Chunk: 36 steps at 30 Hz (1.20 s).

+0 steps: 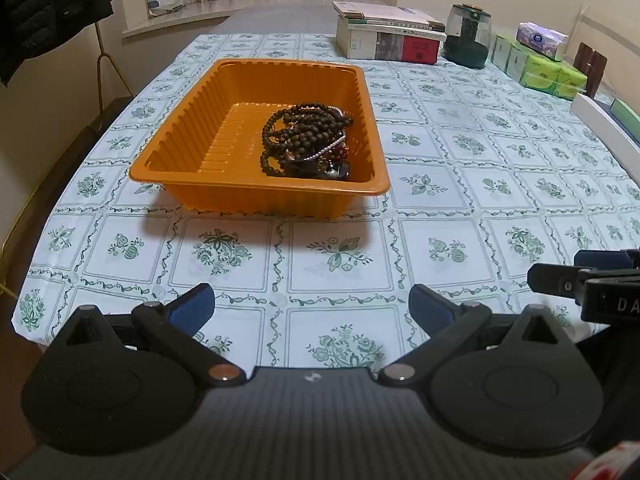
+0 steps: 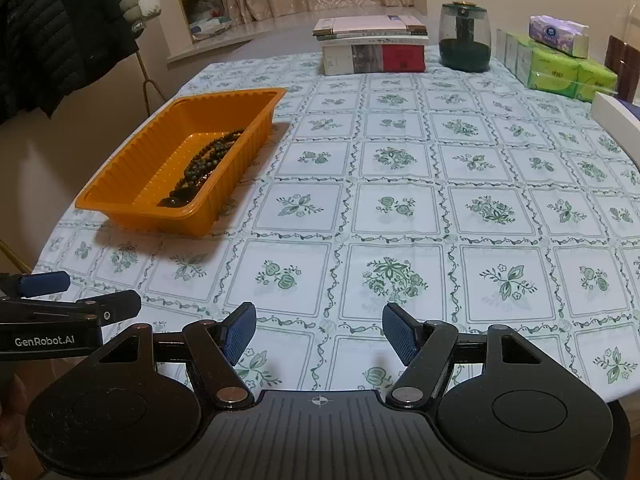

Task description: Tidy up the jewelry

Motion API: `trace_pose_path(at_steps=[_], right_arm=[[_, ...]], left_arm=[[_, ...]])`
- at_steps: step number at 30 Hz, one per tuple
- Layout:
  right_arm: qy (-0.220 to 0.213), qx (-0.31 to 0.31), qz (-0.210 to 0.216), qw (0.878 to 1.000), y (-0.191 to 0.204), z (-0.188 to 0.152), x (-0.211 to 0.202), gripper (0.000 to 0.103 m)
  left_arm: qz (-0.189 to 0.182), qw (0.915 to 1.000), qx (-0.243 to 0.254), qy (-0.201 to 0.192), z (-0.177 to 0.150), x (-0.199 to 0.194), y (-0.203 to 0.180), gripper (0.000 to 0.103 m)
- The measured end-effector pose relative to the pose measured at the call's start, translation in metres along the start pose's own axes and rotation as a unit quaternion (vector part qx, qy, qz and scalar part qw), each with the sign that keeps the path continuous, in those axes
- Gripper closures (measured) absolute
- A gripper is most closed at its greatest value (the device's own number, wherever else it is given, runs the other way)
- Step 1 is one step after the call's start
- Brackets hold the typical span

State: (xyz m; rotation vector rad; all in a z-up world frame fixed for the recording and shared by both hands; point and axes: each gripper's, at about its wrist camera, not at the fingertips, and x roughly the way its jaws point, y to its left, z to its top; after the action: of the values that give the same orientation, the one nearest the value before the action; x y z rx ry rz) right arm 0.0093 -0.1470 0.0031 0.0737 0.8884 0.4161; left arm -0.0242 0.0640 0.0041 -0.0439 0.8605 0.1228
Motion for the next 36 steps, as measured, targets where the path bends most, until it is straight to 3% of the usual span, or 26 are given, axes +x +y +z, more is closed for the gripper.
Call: trace_pose_path(at_steps=[36], right_arm=[[-0.002, -0.001, 0.000, 1.000, 0.0008, 0.0003, 0.0016, 0.033]], left_arm=[[-0.004, 0.9999, 0.009, -0.005, 0.0006, -0.0012, -0.0034, 0.001]])
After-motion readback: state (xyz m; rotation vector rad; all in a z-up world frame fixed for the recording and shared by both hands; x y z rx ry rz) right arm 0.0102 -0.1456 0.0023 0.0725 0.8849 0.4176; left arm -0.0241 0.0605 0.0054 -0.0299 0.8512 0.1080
